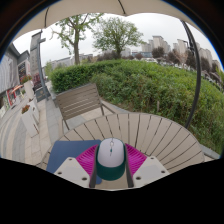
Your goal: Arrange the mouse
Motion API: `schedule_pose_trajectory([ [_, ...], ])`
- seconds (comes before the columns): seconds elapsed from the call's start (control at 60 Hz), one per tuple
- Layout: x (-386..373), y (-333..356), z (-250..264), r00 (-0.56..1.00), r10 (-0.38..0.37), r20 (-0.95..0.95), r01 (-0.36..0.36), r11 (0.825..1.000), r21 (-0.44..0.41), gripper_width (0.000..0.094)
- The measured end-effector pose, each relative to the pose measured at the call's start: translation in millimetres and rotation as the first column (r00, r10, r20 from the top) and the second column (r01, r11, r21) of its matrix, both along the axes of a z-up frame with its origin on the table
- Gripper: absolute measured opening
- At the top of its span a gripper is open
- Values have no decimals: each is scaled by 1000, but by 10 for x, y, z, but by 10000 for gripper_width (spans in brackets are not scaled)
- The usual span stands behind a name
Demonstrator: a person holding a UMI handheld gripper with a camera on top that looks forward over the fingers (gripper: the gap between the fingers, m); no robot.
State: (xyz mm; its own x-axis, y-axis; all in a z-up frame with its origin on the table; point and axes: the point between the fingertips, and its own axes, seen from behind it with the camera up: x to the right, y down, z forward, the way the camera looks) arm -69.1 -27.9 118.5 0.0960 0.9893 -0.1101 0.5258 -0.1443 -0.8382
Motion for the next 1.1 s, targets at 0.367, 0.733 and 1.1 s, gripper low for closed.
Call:
schedule_pose_trajectory([
  [0.367,-729,-1608,-872,994,82,67,-88,992,96,425],
  [0.733,-44,-1518,-539,978,-41,207,21,995,100,856],
  [1.1,1651,-1380,441,949,-151,276,117,984,135,852],
])
